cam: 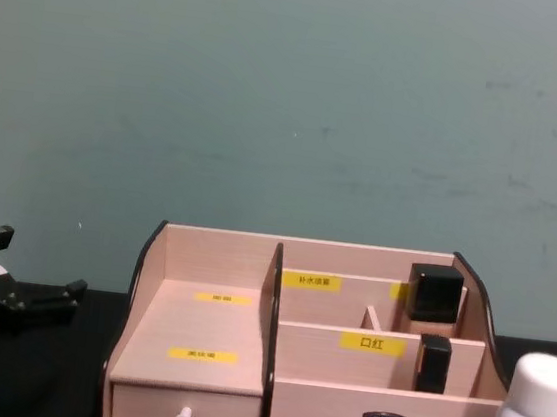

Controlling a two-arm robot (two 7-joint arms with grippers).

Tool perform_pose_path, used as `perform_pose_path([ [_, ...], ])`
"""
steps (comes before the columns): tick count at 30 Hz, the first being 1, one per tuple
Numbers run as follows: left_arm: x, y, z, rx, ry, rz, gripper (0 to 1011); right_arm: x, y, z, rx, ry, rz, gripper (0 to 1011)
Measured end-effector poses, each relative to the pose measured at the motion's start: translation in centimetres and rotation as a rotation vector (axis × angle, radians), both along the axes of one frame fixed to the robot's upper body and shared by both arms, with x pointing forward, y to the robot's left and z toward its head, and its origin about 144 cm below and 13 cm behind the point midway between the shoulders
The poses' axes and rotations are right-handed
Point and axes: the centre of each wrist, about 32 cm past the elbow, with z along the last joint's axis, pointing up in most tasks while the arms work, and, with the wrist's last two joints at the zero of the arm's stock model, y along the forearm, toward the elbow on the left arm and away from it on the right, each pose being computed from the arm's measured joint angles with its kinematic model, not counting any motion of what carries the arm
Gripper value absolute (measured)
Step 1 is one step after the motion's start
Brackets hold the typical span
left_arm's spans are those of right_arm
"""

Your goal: Pick up the facial cleanser and watermelon frost from the table and place them into the tiered storage box.

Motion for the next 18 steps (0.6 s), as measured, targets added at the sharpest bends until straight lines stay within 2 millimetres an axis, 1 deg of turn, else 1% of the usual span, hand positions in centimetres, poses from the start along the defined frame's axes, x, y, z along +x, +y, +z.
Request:
perform_pose_path([
  [12, 0.0, 0.0, 0.0, 0.000, 0.000, 0.000, 1001, -3.4, 0.9, 2.8, 0.036, 0.008, 0.124, 1002],
  [15, 0.0, 0.0, 0.0, 0.000, 0.000, 0.000, 1001, -4.7, 1.1, 3.6, 0.041, 0.022, 0.151, 1002],
  [18, 0.0, 0.0, 0.0, 0.000, 0.000, 0.000, 1001, -5.3, 1.2, 3.9, 0.045, 0.035, 0.166, 1002],
])
